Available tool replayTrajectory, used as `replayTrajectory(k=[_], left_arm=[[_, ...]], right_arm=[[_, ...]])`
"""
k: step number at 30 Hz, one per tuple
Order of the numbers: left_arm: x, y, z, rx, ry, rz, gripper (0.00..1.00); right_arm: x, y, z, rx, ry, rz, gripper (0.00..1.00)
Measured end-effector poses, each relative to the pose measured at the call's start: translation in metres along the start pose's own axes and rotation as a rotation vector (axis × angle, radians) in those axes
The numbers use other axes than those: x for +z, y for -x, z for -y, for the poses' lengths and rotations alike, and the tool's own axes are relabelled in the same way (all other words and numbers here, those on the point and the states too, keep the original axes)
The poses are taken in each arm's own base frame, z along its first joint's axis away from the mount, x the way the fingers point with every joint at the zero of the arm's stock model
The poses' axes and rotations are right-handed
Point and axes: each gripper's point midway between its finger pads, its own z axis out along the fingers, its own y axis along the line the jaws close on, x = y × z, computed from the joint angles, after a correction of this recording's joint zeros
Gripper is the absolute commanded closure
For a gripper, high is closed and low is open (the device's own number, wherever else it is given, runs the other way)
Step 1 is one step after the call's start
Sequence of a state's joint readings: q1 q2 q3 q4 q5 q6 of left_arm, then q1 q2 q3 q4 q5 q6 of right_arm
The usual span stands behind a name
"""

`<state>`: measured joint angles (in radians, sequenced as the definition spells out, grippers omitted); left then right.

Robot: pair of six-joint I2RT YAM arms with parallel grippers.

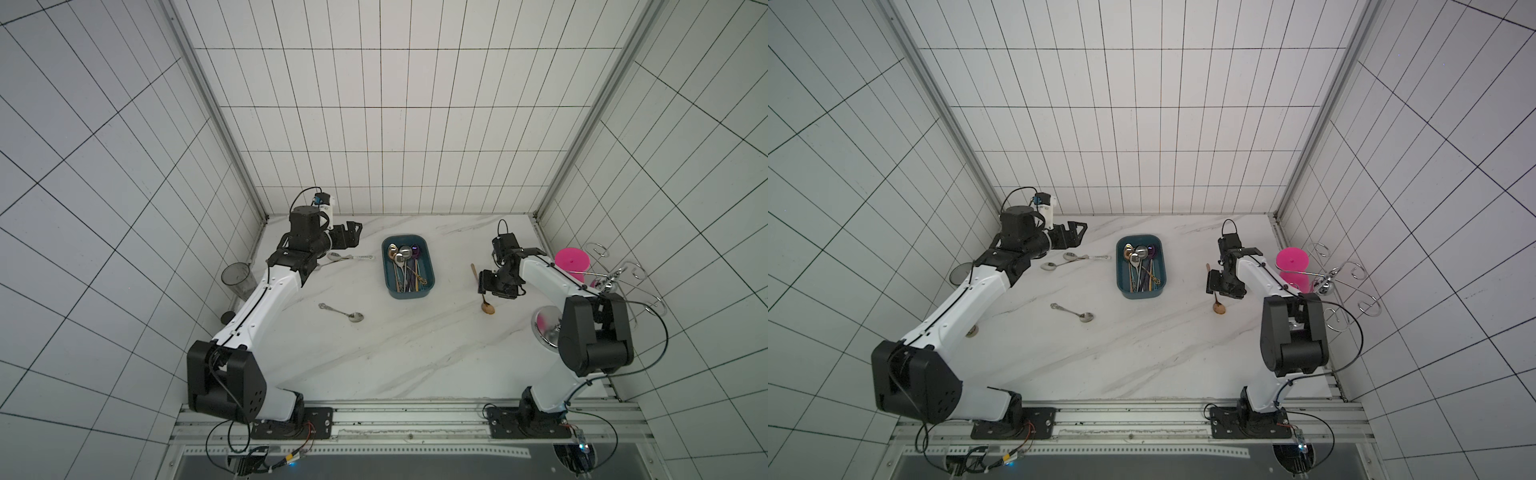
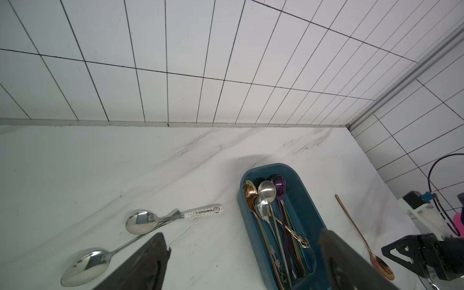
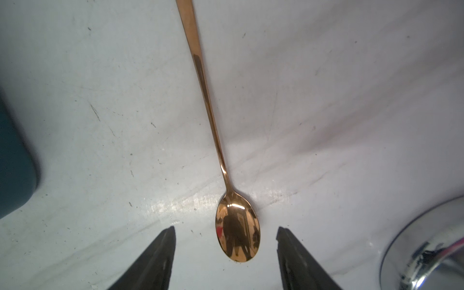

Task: Put the spoon into the storage box
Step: Pick up the spoon from the center of the board.

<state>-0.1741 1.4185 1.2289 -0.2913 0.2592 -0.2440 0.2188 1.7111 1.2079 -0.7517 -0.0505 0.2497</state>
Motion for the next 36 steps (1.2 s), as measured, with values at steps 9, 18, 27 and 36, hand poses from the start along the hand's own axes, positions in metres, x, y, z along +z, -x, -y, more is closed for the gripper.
replayTrajectory(k=[9, 18, 27, 36], left_arm=[[-0.013, 0.011, -0.018, -0.039, 0.006, 0.039, 0.01], [-0.014, 0.010, -0.018, -0.057, -0.012, 0.039, 0.01], [-0.014, 0.009, -0.022, -0.066, -0.010, 0.039, 0.01], [-0.014, 0.010, -0.022, -0.069, -0.012, 0.044, 0.01]], right_arm=[[0.022, 0.013, -0.006, -0.031, -0.020, -0.036, 0.45], [0.048, 0.016, -0.008, -0.060, -0.045, -0.084, 0.56], [0.056, 0.021, -0.003, -0.074, -0.081, -0.090, 0.63], [0.056, 0.023, -0.008, -0.113, -0.093, -0.083, 0.93]])
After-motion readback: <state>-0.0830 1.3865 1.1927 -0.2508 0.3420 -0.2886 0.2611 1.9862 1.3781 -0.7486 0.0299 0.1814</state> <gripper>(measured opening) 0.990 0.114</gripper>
